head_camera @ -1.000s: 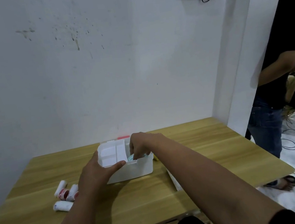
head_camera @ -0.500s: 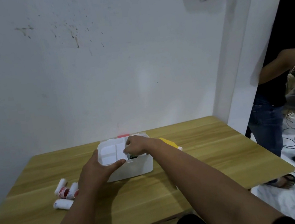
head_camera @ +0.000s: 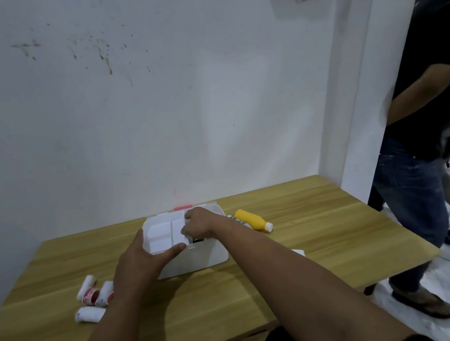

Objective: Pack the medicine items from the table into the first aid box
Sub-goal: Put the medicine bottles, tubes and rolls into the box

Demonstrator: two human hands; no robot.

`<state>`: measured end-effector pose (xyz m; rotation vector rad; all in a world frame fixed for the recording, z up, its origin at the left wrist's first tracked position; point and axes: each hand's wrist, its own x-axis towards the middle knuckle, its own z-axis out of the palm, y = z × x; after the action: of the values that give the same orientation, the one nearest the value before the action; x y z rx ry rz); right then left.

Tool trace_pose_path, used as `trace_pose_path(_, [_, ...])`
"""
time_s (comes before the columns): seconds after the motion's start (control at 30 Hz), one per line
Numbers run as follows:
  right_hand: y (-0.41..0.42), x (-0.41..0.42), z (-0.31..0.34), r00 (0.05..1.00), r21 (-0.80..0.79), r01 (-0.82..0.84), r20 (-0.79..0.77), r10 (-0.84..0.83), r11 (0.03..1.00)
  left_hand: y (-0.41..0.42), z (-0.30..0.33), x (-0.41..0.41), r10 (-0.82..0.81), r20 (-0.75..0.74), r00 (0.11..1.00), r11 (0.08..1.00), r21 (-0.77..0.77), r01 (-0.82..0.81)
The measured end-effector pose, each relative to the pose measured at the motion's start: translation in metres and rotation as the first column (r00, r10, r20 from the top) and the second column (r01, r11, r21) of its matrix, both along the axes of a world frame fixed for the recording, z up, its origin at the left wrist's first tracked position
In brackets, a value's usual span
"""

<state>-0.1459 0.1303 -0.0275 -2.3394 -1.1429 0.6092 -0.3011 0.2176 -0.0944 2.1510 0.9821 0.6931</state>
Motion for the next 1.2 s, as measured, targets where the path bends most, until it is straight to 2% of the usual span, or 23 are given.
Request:
trace_pose_path(0.2, [0.000, -0.007, -0.002, 0.999, -0.005, 0.003, 0.035, -0.003, 1.000, 0.001, 0.000, 0.000, -0.006, 0.000, 1.000, 1.000, 0.008, 0.006])
trace_pose_path(0.37, [-0.003, -0.010, -0.006, 0.989, -0.002, -0.039, 0.140, 0.039, 0.999, 0.000, -0.001, 0.002, 0.004, -0.018, 1.000, 0.999, 0.033, -0.003])
trace_pose_path(0.7, [0.006, -0.009, -0.013, 0.973, -0.039, -0.098, 0.206, 0.104, 0.994, 0.001, -0.001, 0.002, 0.014, -0.024, 1.000, 1.000, 0.027, -0.014])
trace_pose_path(0.83, [0.003, -0.005, -0.008, 0.993, 0.023, -0.080, 0.094, 0.078, 0.997, 0.003, 0.001, 0.000, -0.010, -0.034, 0.999, 1.000, 0.010, 0.010])
trace_pose_path(0.97, [-0.013, 0.018, 0.010, 0.987, 0.280, 0.136, -0.122, -0.105, 0.950, 0.005, 0.003, -0.004, -0.045, -0.031, 0.999, 0.999, -0.014, 0.044])
trace_pose_path(1.03, [-0.027, 0.036, 0.021, 0.982, 0.358, 0.187, -0.065, -0.176, 0.915, 0.005, 0.003, -0.006, -0.056, -0.016, 0.998, 0.998, -0.028, 0.055])
trace_pose_path(1.1, [-0.044, 0.055, 0.029, 0.963, 0.360, 0.216, 0.077, -0.259, 0.908, 0.005, 0.004, -0.007, -0.064, -0.005, 0.998, 0.998, -0.031, 0.063])
trace_pose_path(1.2, [-0.067, 0.079, 0.028, 0.910, 0.170, 0.262, 0.285, -0.302, 0.950, 0.005, 0.003, -0.010, -0.072, 0.013, 0.997, 0.997, -0.036, 0.072])
